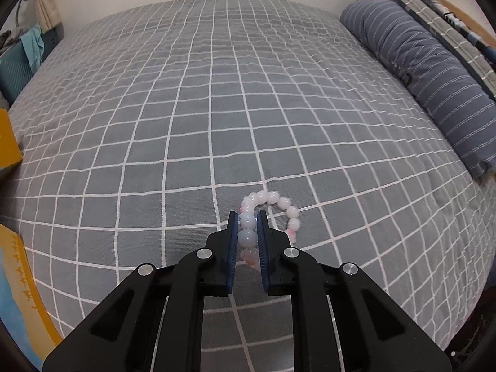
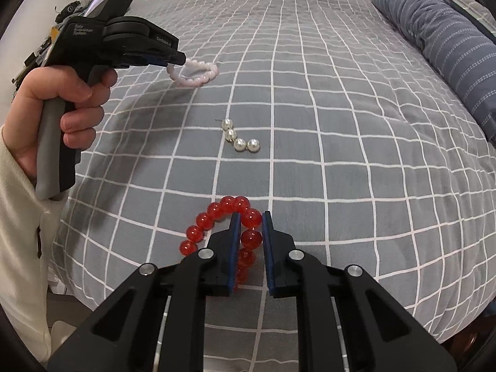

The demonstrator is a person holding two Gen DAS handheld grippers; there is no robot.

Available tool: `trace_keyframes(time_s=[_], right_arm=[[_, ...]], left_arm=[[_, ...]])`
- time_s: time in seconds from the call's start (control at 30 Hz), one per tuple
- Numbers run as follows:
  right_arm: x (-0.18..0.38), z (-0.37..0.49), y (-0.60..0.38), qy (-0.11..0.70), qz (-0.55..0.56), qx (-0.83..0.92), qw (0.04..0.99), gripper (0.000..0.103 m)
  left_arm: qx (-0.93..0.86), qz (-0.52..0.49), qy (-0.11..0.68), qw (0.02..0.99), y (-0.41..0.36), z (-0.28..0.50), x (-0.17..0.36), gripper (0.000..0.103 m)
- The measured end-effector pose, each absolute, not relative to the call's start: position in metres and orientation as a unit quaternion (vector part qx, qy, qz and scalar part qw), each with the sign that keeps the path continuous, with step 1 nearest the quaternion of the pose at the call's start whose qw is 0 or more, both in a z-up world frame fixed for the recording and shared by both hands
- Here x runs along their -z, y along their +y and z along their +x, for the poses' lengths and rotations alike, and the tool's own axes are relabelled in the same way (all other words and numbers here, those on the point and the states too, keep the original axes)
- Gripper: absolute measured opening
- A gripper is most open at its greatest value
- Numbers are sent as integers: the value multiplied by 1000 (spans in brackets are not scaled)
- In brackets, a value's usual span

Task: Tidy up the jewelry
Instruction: 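Lift and carry both bead bracelets over the white box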

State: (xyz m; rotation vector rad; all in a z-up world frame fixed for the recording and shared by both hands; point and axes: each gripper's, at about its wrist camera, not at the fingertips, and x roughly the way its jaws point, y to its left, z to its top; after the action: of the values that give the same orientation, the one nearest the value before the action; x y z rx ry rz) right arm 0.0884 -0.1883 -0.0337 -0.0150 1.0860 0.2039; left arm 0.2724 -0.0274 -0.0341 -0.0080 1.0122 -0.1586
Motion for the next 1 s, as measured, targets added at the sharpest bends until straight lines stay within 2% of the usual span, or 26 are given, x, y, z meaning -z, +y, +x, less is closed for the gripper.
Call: trace_keyframes(time_s=[0.63, 1.0], right_arm=[[-2, 92, -166, 473, -12, -120, 873, 13], [-36, 105, -151, 439, -22, -132, 889, 13]], left_arm=[[72, -8, 476, 877, -15, 237, -17, 12], [42, -25, 452, 891, 17, 206, -49, 12]])
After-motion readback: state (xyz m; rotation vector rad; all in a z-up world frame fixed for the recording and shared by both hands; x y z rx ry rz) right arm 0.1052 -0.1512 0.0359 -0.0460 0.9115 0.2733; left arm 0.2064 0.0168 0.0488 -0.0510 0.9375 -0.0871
